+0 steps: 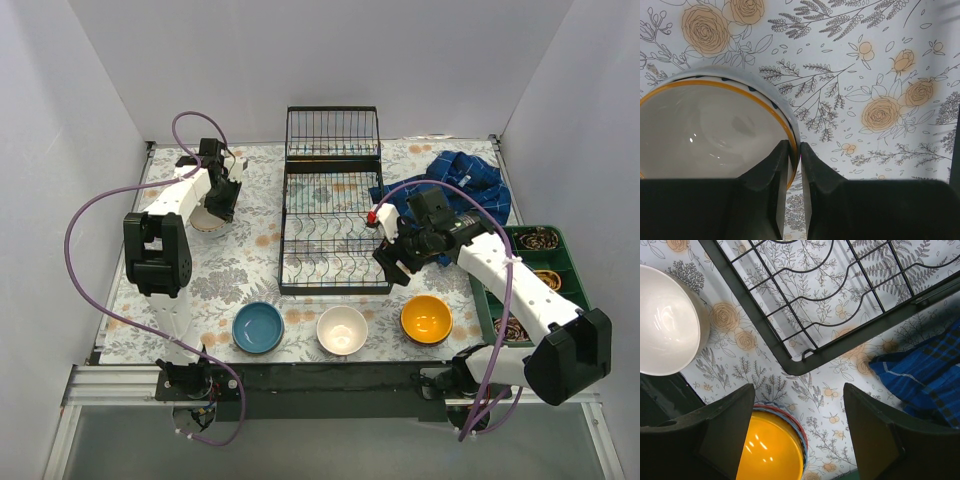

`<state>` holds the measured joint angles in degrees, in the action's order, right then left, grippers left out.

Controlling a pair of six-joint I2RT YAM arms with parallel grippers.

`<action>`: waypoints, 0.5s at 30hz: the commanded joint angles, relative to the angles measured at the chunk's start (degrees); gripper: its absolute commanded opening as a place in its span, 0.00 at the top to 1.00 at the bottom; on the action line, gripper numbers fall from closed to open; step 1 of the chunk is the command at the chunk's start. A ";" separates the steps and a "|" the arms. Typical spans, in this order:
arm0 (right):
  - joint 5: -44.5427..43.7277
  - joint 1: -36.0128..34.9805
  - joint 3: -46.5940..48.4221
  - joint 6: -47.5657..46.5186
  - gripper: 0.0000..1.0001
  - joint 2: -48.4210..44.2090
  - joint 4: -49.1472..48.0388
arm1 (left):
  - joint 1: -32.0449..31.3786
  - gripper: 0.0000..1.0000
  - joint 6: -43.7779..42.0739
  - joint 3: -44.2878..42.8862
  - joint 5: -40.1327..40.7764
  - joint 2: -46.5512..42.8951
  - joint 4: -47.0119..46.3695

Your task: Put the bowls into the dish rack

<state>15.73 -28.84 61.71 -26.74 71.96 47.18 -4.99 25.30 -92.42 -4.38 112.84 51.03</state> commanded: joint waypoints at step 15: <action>0.97 0.36 1.04 0.64 0.20 2.39 -1.91 | -0.10 0.79 1.95 -0.13 -1.15 -6.23 0.92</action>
<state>15.77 -28.84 61.71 -26.70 74.35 46.33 -5.02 27.03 -92.42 -4.58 110.85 51.44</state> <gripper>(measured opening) 0.800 0.254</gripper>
